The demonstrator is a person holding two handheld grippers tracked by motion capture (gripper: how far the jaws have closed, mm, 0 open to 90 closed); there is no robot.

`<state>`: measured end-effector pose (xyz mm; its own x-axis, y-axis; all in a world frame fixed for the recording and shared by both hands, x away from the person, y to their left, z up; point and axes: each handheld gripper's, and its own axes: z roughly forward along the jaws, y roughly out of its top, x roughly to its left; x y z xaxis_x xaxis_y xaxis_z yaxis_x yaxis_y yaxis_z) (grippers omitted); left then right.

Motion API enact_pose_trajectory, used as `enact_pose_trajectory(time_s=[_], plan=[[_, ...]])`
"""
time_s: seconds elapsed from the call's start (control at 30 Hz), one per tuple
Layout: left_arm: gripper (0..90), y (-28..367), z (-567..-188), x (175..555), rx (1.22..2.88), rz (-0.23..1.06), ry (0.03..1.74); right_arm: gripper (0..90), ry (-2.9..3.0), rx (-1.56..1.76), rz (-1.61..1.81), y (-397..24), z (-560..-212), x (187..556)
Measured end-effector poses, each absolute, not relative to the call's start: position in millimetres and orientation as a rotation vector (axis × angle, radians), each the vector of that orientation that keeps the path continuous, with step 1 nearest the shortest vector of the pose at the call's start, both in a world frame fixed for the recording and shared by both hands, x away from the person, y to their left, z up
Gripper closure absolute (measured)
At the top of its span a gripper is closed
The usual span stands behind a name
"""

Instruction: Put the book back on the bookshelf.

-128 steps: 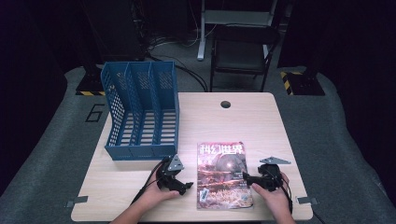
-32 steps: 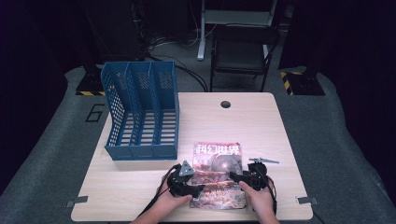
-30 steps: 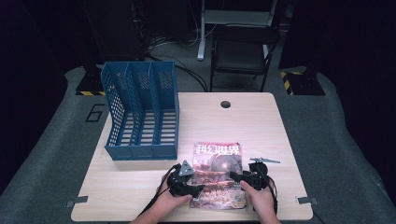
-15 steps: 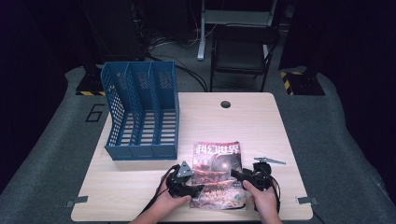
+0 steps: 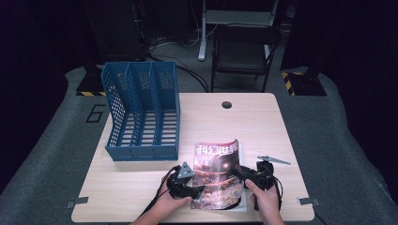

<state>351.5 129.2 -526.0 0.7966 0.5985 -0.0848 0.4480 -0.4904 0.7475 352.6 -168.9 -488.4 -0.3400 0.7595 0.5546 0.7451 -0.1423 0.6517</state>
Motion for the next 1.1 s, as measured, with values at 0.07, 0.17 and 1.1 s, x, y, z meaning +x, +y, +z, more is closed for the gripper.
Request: enact_pose_trajectory(time_s=[0.07, 0.17, 1.1], plan=[[29.0, 129, -526, 351, 2.168, 0.234, 0.772, 41.5, 2.049, 1.811, 1.532, -169, -489, 354], [29.1, 129, -526, 352, 2.169, 0.233, 0.769, 39.8, 2.047, 1.825, 1.524, -168, -491, 358], [29.1, 130, -528, 350, 2.141, 0.234, 0.776, 38.6, 2.194, 1.835, 1.35, -163, -517, 382]])
